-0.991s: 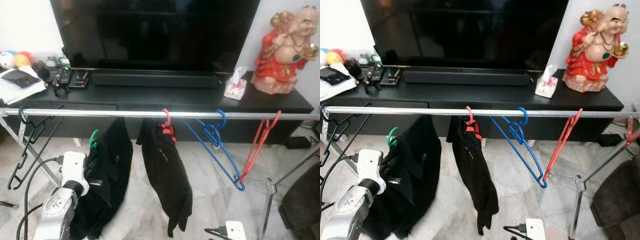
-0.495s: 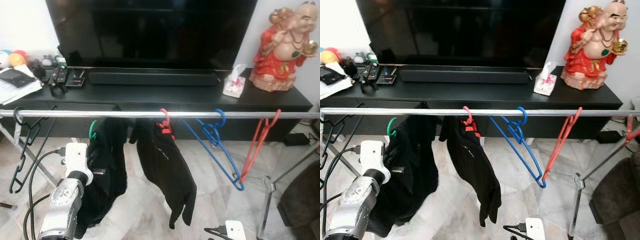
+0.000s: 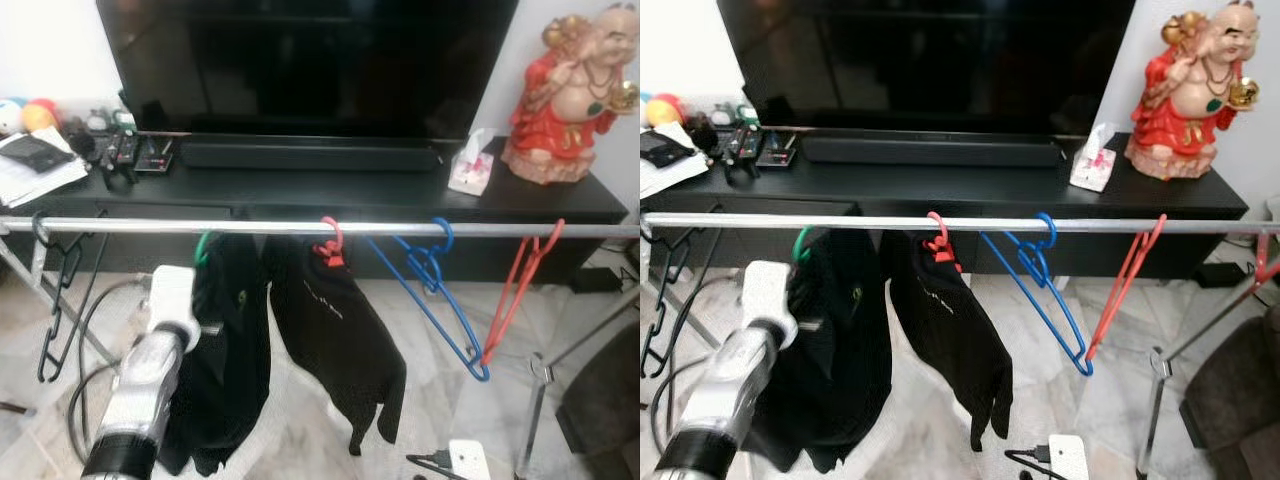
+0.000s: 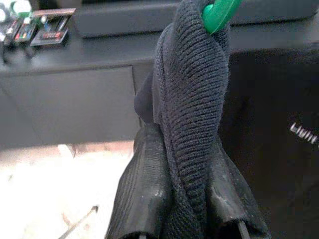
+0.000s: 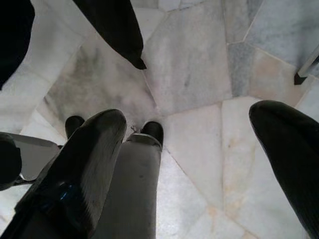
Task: Hang hanger
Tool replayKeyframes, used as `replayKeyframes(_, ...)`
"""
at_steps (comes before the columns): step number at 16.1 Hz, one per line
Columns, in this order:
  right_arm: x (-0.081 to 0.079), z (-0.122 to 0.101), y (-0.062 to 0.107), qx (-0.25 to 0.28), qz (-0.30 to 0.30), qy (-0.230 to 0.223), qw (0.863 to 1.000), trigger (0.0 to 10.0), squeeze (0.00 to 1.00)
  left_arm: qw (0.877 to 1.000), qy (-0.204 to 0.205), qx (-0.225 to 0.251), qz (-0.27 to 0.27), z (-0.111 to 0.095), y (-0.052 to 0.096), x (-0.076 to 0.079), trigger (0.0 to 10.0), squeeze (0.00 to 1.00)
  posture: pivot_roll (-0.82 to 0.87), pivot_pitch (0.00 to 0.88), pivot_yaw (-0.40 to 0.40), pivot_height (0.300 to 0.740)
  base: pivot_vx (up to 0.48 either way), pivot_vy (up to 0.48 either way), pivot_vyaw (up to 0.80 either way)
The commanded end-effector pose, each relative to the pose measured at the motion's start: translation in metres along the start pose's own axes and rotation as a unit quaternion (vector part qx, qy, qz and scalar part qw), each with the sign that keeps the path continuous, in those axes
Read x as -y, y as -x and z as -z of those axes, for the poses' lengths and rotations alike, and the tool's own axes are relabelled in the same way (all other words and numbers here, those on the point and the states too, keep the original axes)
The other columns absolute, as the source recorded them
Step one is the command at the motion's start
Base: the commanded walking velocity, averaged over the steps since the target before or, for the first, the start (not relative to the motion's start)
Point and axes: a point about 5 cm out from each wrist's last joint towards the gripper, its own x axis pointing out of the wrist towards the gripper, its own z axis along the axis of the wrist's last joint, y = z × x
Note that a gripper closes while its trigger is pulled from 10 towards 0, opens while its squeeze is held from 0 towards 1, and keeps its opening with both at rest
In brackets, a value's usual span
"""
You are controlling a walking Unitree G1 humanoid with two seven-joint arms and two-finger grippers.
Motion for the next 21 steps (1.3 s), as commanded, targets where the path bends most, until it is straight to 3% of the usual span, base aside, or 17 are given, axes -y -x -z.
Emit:
replayKeyframes(1,0.002,-0.002,0.000,0.004,0.005,-0.002,1.000,10.0,0.00,1.000,-0.011,0.018,-0.002,-0.010,-0.009,0.003,10.0,0.00,-0.02,0.000,-0.025,0.740,0.000,0.000,0.00)
replayKeyframes(5,0.004,-0.001,0.000,0.002,0.008,-0.004,1.000,10.0,0.00,0.999,0.008,0.018,-0.032,-0.014,-0.020,0.000,10.0,0.00,-0.02,0.000,-0.029,0.740,0.000,0.000,0.00)
replayKeyframes(15,0.008,0.000,0.001,0.002,0.011,-0.004,1.000,10.0,0.00,0.998,0.013,0.020,-0.053,-0.025,-0.041,0.015,10.0,0.00,-0.04,0.000,-0.039,0.740,0.000,0.000,0.00)
replayKeyframes(21,0.007,0.000,0.001,0.001,0.009,-0.003,1.000,10.0,0.00,0.999,-0.004,-0.024,-0.036,-0.005,-0.038,0.021,10.0,0.00,-0.03,0.000,-0.043,0.740,0.000,0.000,0.00)
